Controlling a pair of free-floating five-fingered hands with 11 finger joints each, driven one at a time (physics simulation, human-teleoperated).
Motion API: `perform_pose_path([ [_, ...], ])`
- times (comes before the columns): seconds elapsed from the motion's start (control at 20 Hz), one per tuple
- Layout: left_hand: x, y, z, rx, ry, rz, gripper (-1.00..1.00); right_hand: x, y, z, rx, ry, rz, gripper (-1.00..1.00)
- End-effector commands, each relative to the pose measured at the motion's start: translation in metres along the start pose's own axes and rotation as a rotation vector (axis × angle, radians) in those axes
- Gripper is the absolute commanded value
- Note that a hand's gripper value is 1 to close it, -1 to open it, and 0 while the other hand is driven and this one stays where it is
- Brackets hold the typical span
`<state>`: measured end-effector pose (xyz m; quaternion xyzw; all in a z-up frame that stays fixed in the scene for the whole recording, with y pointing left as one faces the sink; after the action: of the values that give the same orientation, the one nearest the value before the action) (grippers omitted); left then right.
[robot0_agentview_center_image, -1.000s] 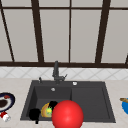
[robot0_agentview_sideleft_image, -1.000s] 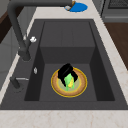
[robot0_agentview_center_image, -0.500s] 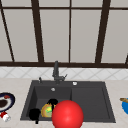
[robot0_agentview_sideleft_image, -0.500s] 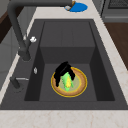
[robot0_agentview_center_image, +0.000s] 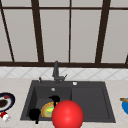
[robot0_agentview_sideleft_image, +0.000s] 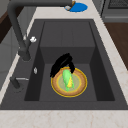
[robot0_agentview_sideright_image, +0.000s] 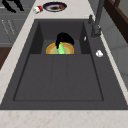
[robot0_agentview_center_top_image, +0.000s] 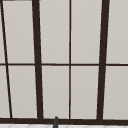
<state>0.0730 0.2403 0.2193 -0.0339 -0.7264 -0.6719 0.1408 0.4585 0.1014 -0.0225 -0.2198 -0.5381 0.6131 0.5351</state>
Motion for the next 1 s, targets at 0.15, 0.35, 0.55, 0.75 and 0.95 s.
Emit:
perform_pose_path([
  [0.15, 0.0, 0.0, 0.0, 0.0, 0.0, 0.0, 0.0, -0.017, -0.021, 0.022, -0.086, -0.011, 0.041, -1.0],
  [0.35, 0.0, 0.0, 0.0, 0.0, 0.0, 0.0, 0.0, -0.024, -0.028, 0.039, -0.166, -0.018, 0.075, -1.0],
  [0.55, 0.0, 0.0, 0.0, 0.0, 0.0, 0.0, 0.0, -0.029, -0.037, 0.046, -0.204, -0.014, 0.09, -1.0],
  [0.75, 0.0, 0.0, 0.0, 0.0, 0.0, 0.0, 0.0, -0.035, -0.046, 0.053, -0.221, -0.021, 0.105, -1.0],
  [0.95, 0.0, 0.0, 0.0, 0.0, 0.0, 0.0, 0.0, -0.042, -0.053, 0.06, -0.253, -0.026, 0.119, -1.0],
])
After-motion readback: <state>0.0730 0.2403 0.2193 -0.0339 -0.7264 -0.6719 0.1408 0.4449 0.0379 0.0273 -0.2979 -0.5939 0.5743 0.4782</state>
